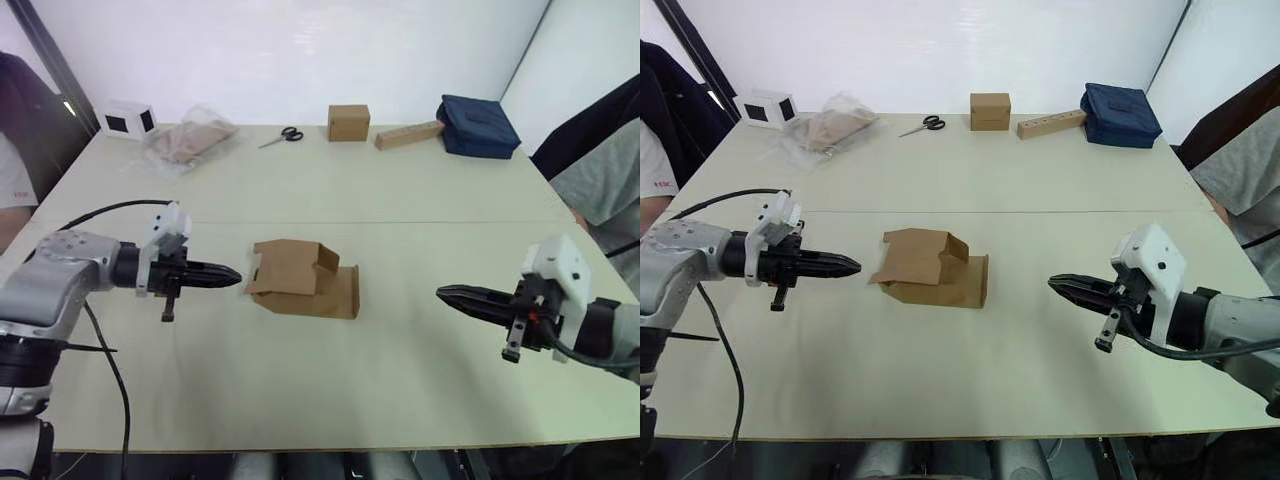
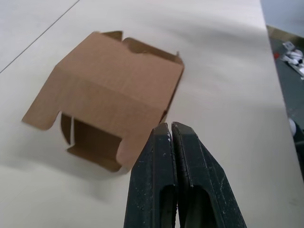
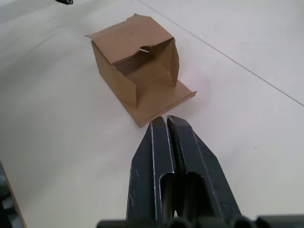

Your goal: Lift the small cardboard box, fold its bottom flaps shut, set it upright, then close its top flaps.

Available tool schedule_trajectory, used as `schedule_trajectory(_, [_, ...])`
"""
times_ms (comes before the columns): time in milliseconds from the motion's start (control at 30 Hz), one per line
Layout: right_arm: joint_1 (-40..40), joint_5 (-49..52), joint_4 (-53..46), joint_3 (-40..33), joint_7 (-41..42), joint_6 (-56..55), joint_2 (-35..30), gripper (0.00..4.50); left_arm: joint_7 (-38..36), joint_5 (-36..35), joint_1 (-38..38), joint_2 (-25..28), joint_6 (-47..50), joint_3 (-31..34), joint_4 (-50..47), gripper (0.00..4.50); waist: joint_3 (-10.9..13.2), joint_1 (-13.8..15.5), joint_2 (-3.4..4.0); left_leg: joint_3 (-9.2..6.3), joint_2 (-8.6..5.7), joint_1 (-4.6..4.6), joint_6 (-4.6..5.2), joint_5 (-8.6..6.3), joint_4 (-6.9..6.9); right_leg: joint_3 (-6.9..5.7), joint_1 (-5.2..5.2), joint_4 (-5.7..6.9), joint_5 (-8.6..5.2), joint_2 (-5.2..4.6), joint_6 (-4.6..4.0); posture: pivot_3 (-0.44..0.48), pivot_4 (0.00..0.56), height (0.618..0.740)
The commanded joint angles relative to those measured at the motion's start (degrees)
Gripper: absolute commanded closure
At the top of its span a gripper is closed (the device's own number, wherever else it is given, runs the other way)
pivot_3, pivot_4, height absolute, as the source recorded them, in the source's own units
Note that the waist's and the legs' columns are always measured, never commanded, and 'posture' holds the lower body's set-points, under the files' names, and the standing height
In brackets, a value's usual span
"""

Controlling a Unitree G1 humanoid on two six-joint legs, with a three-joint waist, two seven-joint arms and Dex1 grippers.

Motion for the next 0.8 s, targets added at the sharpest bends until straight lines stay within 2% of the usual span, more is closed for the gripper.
schedule_trajectory(33, [-0.36,-1.88,-2.64,2.51,-1.16,-1.82,0.97,4.5,0.93,-0.07,-3.9,-2.68,3.81,-1.52,3.72,4.2,0.0,-0.02,0.0,0.0,-0.01,0.0,0.0,0.0,0.01,0.0,0.0,0.0,0.0,0.0,0.0,0.0,0.15,0.74])
schedule_trajectory(133, [-1.26,-3.09,-3.15,5.17,-1.98,-2.64,1.94,4.5,-0.2,-1.09,-6.76,-4.44,9.47,-2.99,7.15,3.41,0.0,-0.15,-0.01,0.01,-0.04,-0.02,0.0,0.0,0.05,0.01,0.02,0.0,0.01,-0.01,0.02,0.0,0.15,0.74])
schedule_trajectory(167, [-2.05,-3.5,-3.01,6.05,-2.89,-2.82,2.48,4.5,-1.28,-1.02,-8.96,-5.25,12.24,-4.26,10.19,2.92,0.0,-0.22,-0.03,0.02,-0.04,-0.02,0.0,0.0,0.05,0.01,0.02,0.0,0.01,-0.01,0.02,0.0,0.15,0.74])
schedule_trajectory(233, [-3.36,-3.8,-2.97,7.36,-4.46,-3.03,3.3,4.5,-2.84,-0.68,-12.82,-6.75,16.46,-6.23,15.86,2.25,0.0,-0.2,-0.03,0.0,-0.05,-0.03,0.0,0.0,0.05,0.01,0.01,0.0,0.0,0.01,0.03,0.0,0.15,0.74])
schedule_trajectory(300, [-3.72,-4.02,-3.82,8.66,-5.47,-3.05,4.11,4.5,-3.98,1.35,-16.31,-8.45,17.22,-8.23,22.8,1.51,-0.01,-0.19,-0.03,-0.02,-0.08,-0.03,0.01,0.0,0.06,0.01,0.0,0.02,0.0,0.02,0.04,0.0,0.15,0.74])
schedule_trajectory(367, [-2.62,-5.38,-5.17,9.96,-6.46,-3.31,4.85,4.5,-4.43,2.65,-20.41,-10.55,18.97,-8.96,30.99,0.58,-0.01,-0.19,-0.03,-0.05,-0.1,-0.03,0.01,0.0,0.05,0.0,0.0,0.03,-0.02,0.04,0.04,0.0,0.15,0.74])
schedule_trajectory(433, [-1.97,-6.12,-6.02,10.64,-7.21,-3.43,5.21,4.5,-5.18,3.46,-22.56,-11.42,19.56,-9.13,35.32,0.07,-0.01,-0.24,-0.04,-0.08,-0.17,-0.08,0.01,0.0,0.05,-0.02,-0.01,0.03,-0.02,0.06,0.05,0.0,0.15,0.74])
schedule_trajectory(633, [0.87,-5.32,-9.65,10.23,-11.23,-2.85,7.26,4.5,-8.17,5.54,-27.11,-14.48,24.54,-10.09,45.52,0.07,-0.01,-0.19,-0.06,-0.08,-0.13,-0.17,0.02,0.0,0.05,-0.01,-0.1,0.02,-0.03,0.01,0.07,0.0,0.15,0.74])
schedule_trajectory(800, [2.73,-4.84,-11.62,9.61,-13.51,-2.54,7.76,4.5,-9.46,6.22,-28.29,-18.15,29.64,-10.92,48.73,0.07,-0.01,-0.04,-0.1,-0.13,-0.19,-0.27,0.02,0.0,0.12,-0.03,-0.09,0.01,-0.03,-0.07,0.07,0.0,0.15,0.74])
